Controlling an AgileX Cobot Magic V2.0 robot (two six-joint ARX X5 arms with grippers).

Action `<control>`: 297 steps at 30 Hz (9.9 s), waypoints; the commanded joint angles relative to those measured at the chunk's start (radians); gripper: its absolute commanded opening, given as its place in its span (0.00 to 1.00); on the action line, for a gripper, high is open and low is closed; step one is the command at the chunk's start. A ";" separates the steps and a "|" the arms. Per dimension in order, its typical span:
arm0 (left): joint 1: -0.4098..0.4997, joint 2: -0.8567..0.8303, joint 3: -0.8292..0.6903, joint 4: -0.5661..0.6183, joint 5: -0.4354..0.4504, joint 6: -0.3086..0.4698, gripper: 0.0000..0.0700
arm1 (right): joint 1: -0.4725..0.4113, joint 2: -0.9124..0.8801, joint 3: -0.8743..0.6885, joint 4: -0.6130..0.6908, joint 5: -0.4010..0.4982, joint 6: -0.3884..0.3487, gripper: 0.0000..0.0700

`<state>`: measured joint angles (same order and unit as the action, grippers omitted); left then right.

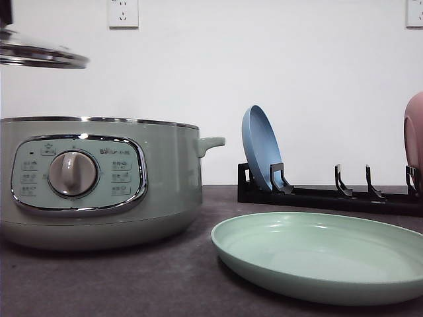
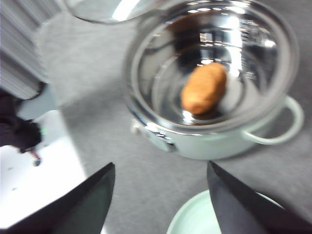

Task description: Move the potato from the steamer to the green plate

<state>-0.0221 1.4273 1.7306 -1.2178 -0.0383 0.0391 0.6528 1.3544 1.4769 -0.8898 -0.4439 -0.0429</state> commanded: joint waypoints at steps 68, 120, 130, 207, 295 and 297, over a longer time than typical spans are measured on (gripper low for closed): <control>0.062 -0.003 0.028 0.035 0.001 0.001 0.00 | 0.200 0.905 0.558 0.129 0.396 0.135 0.71; 0.059 -0.003 0.028 0.036 0.020 0.002 0.00 | 0.031 0.496 0.876 -0.429 0.393 0.035 0.22; 0.055 -0.003 0.028 0.037 0.068 0.001 0.00 | -0.078 0.137 0.372 -0.244 0.391 0.035 0.22; -0.347 0.081 0.028 0.064 0.114 0.002 0.00 | -0.042 -0.338 -0.688 0.516 0.424 0.406 0.90; -0.404 0.142 0.029 0.087 0.114 0.014 0.69 | -0.042 -0.474 -0.652 0.382 0.453 0.340 0.90; -0.404 0.105 0.029 0.084 0.116 0.005 0.68 | -0.042 -0.474 -0.652 0.376 0.427 0.330 0.90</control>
<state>-0.4206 1.5297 1.7310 -1.1346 0.0753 0.0562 0.6056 0.8776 0.8085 -0.5161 -0.0091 0.3077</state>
